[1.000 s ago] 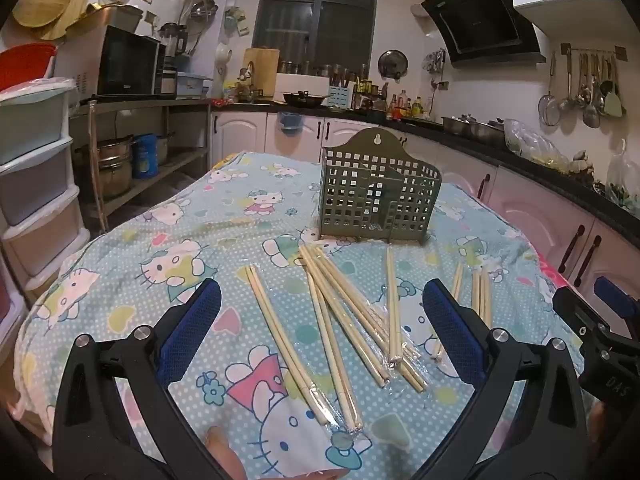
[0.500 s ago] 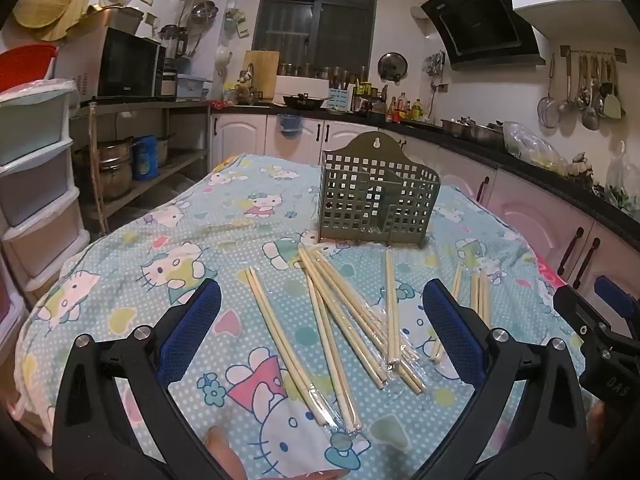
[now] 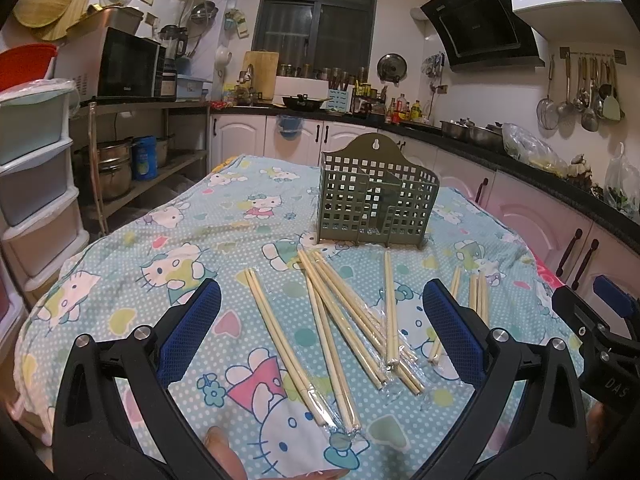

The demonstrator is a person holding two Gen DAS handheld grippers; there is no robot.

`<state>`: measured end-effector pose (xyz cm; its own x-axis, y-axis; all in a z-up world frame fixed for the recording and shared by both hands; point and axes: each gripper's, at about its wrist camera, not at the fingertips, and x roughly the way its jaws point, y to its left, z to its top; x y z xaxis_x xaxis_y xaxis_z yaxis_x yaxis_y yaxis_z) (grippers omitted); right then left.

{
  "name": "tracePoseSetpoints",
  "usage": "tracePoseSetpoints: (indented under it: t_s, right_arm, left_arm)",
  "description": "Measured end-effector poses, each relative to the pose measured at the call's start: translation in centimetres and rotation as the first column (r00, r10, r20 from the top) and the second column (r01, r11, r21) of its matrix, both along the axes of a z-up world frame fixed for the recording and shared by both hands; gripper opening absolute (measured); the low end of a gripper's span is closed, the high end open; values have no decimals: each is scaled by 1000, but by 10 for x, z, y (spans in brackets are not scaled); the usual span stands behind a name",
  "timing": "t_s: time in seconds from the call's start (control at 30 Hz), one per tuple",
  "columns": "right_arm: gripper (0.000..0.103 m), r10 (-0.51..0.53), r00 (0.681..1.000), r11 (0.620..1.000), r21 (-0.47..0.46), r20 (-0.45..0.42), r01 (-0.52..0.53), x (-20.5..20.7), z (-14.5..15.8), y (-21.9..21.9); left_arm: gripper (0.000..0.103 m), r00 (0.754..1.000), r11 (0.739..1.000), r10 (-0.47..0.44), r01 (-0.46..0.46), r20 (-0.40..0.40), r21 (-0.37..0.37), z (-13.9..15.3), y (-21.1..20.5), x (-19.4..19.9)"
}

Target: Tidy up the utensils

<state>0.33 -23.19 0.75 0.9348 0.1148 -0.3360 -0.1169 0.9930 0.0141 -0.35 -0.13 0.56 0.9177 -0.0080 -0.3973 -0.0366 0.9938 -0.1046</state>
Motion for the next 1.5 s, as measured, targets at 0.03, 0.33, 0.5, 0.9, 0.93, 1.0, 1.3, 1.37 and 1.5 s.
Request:
tracePoseSetpoints:
  t_s: [0.03,0.33,0.5,0.9,0.93,1.0,1.3,1.37,1.5]
  right_arm:
    - [97,2,1000,1000,1,-1,-2,0,0,0]
    - [97,1,1000,1000,-2,0,-1,0,0,0]
    - [97,2,1000,1000,-2,1,-2,-1,-1,1]
    - [97,2,1000,1000,1,-2,-1,0,0,-2]
    - [97,1,1000,1000,2,-3,-1,0,1,-2]
    - [97,7,1000,1000,6,-3,-7,1,0,-3]
    - [97,31,998,999,-16,-47,-32,6,4,13]
    - [97,34,998,999,-21,-60,-35,11,3,13]
    - [97,41,995,998,-34,-86,-44,23,5,15]
  left_arm:
    - [93,1000,1000,0,0,0,0,0,0,0]
    - [93,1000,1000,3,-3,1,-3,1,-1,-2]
    - [93,1000,1000,2,-2,5,-7,0,0,1]
    - [93,1000,1000,1,-1,3,-5,-2,0,2]
    - [93,1000,1000,2,-2,1,-4,-2,-1,3]
    - [93,1000,1000,1,-1,1,-7,-2,1,2]
    - [93,1000,1000,17,-17,-21,-24,-7,4,10]
    - [93,999,999,27,-28,-39,-27,-8,6,13]
    - [93,997,998,46,-49,-62,-41,-9,19,20]
